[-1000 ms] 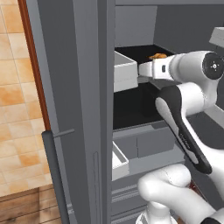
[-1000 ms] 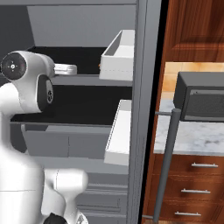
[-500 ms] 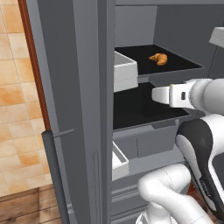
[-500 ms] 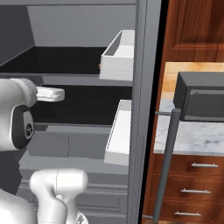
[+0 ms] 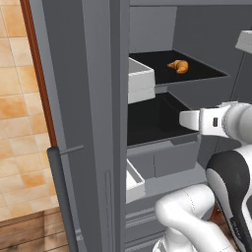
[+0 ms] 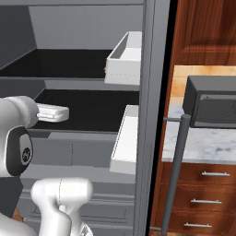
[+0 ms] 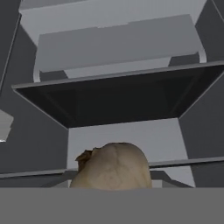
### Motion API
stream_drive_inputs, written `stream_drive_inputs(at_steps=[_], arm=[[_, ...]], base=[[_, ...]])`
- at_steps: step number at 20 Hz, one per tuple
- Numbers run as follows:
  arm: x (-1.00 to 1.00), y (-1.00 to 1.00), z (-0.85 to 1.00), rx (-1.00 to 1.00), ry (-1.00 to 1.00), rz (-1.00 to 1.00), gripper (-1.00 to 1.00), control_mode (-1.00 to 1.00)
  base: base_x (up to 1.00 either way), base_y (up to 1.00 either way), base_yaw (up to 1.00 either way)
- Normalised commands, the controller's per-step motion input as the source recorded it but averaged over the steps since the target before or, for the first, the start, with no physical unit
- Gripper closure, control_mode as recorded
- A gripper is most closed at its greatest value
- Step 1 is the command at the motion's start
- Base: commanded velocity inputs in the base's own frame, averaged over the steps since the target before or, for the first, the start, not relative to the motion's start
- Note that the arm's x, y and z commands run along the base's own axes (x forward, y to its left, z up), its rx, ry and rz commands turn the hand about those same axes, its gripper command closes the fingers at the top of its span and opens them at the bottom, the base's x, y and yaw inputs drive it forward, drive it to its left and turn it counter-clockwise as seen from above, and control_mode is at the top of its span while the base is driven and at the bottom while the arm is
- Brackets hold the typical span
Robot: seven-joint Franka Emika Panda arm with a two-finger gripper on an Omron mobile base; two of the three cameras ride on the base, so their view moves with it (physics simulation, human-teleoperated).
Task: Retrieve the bottle and the shaker from the cabinet and place them next to the mixing bowl on the counter. Then add garlic from the fridge to the mixing bowl.
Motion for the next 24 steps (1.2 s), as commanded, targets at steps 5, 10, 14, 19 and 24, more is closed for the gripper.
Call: stream_drive_inputs(at_steps=[5,10,14,19,24], arm=[[-0.01,0.00,0.00,0.00,0.00,0.00,1.00,-1.00],[-0.04,0.00,0.00,0.00,-0.01,0.00,1.00,1.00],[0.00,0.00,0.00,0.00,0.00,0.00,1.00,1.00],[0.00,0.00,0.00,0.00,0.00,0.00,1.00,1.00],[0.00,0.00,0.00,0.00,0.00,0.00,1.00,1.00]], base=[[0.00,0.00,0.00],[-0.36,0.00,0.00],[-0.59,0.00,0.00],[-0.74,0.00,-0.03],[-0.74,0.00,-0.07]])
